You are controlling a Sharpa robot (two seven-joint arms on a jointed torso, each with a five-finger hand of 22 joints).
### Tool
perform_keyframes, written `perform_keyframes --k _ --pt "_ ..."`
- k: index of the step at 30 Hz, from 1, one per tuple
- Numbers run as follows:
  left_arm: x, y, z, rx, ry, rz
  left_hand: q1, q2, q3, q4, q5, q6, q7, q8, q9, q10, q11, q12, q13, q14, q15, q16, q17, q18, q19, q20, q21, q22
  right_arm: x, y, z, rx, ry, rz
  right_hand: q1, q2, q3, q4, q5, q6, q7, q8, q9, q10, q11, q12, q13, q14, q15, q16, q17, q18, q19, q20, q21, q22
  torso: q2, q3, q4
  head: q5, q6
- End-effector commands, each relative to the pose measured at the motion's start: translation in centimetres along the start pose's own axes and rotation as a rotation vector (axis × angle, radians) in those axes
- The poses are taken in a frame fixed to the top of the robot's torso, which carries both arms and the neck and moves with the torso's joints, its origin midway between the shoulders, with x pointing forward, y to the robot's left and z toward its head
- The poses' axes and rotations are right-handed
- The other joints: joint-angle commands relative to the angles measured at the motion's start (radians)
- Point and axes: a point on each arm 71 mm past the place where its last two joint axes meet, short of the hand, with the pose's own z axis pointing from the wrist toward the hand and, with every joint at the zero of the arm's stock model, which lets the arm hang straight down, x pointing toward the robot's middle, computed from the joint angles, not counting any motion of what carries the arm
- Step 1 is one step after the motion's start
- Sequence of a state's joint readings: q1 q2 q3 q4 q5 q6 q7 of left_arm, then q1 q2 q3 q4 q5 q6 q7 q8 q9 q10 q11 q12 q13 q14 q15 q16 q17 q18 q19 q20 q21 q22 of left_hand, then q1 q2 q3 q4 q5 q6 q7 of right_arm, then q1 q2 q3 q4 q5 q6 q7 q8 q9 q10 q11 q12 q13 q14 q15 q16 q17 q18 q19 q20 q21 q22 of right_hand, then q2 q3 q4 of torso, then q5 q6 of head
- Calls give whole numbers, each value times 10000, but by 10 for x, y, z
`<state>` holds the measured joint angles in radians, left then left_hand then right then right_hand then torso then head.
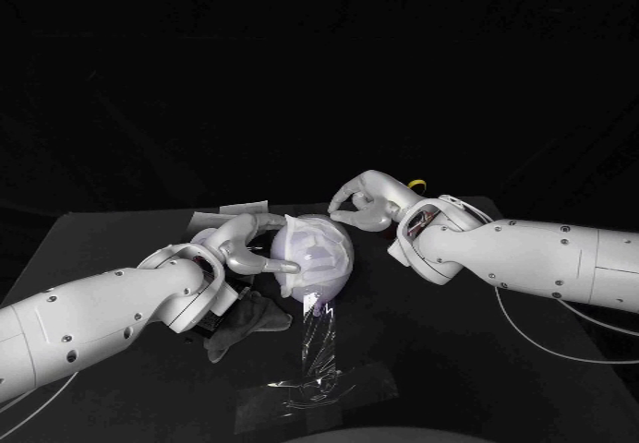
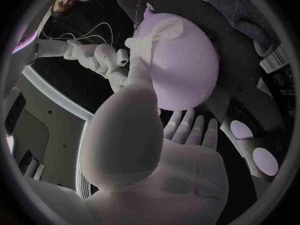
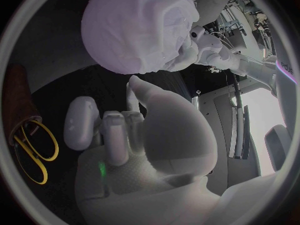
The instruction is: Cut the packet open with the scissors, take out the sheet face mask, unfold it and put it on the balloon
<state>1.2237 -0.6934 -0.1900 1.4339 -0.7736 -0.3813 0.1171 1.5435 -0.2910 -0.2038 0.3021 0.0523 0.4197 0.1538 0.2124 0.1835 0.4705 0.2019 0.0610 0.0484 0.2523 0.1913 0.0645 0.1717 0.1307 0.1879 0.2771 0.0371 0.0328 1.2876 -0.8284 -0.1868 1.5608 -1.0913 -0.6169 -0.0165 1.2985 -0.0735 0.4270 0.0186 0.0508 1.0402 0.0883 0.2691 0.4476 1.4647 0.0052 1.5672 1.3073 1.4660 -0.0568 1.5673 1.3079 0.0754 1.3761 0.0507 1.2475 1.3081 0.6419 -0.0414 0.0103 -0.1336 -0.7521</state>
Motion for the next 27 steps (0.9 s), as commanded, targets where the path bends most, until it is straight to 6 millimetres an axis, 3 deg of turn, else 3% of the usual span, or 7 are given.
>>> perform_keyframes --k 1,5,10,27 --pt "3 0 0 -61 211 -32 87 21 34 5 47 91 835 53 -1 70 -25 -47 13 62 -41 -29 -2 111 77 16 -2 11 0 2 -5 -97 290 54 -163 -231 -128 95 -25 -369 205 -291 -163 1035 215 -19 2594 1048 179 35 2629 38 -49 90 -45 -24 2 5 -5 -20 4" --pt "3 0 0 -69 200 -31 87 21 34 5 47 91 835 53 -1 70 -25 -47 13 62 -41 -29 -2 111 77 16 -2 11 -3 0 -12 27 349 45 -348 -399 -263 198 -24 -689 393 -573 -280 976 378 -143 2502 1048 325 35 2629 41 -80 203 -103 -49 0 10 -6 -45 17" --pt "3 0 0 -70 198 -32 87 21 34 5 47 91 835 53 -1 70 -25 -47 13 62 -41 -29 -2 111 77 16 -2 11 -5 -3 -16 142 349 36 -376 -446 -307 236 -26 -825 484 -727 -353 962 467 -170 2483 1048 405 35 2629 42 -82 282 -115 -43 9 14 -6 -54 22" --pt "3 1 -1 -82 204 -39 88 23 33 5 47 83 834 48 -5 73 -26 -50 13 78 -47 -27 4 124 85 25 1 13 7 -3 -14 226 506 102 -285 -411 -281 214 -24 -775 496 -772 -381 968 494 -156 2493 1048 446 35 2629 48 -76 343 -113 -29 12 -4 10 -98 15"
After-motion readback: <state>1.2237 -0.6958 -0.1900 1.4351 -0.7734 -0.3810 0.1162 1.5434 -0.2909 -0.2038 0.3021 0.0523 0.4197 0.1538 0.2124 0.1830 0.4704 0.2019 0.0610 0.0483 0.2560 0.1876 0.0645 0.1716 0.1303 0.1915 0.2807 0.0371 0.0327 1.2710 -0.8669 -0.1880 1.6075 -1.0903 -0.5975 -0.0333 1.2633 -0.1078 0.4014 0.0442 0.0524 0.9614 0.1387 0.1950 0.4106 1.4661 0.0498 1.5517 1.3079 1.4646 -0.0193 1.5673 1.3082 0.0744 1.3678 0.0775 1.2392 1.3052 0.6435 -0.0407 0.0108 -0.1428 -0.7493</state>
